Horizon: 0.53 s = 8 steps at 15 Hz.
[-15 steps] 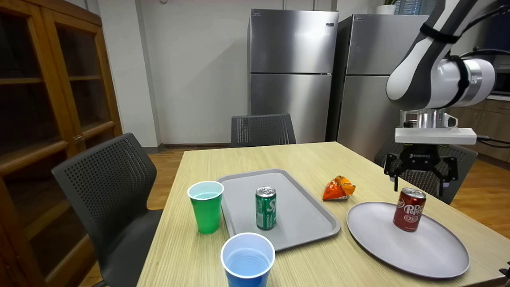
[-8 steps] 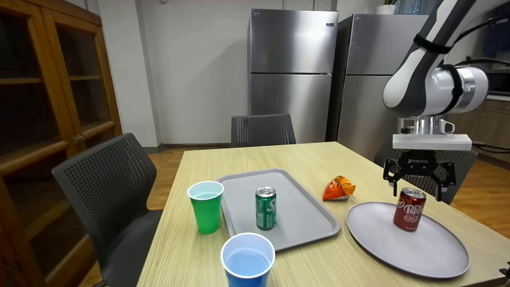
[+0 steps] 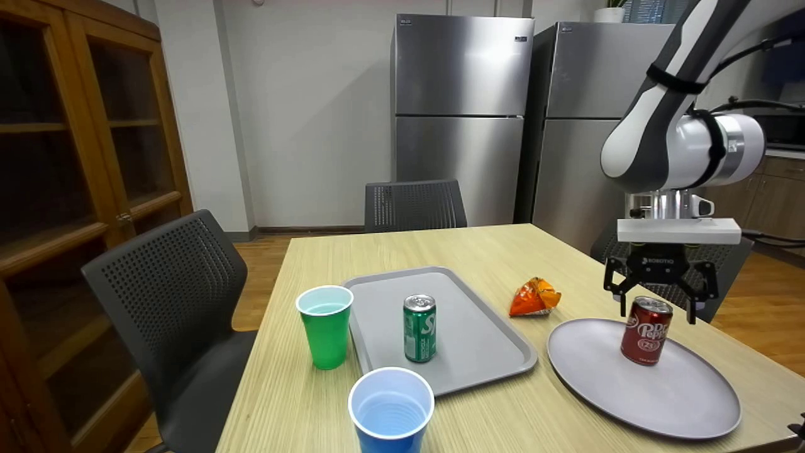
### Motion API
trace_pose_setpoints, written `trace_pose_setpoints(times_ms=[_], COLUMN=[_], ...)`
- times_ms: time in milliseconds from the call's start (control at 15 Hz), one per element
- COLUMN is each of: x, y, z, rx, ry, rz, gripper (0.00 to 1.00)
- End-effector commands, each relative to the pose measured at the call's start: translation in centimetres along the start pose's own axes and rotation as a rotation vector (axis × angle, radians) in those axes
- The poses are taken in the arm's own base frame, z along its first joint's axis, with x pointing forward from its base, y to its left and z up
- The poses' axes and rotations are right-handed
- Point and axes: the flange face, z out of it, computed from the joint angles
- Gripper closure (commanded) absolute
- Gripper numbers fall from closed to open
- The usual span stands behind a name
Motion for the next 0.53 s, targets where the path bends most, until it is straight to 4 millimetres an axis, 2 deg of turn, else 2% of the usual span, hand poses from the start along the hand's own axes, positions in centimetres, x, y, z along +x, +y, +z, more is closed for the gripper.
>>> trace_pose_setpoints(times_ms=[0, 67, 200, 400, 467], x=[0.51, 0.52, 0.48, 0.45, 0.42], y=[-0.49, -0.53, -0.68, -0.98, -1.11], z=[-0.22, -0.24, -0.27, -0.31, -0.43], rx=[0.007, 0.007, 0.007, 0.008, 0.009], ry=[0.010, 0.017, 0.022, 0.031, 0.033], rz=[0.021, 0.016, 0.013, 0.007, 0.003], gripper=[0.00, 0.25, 0.34, 0.58, 0.59])
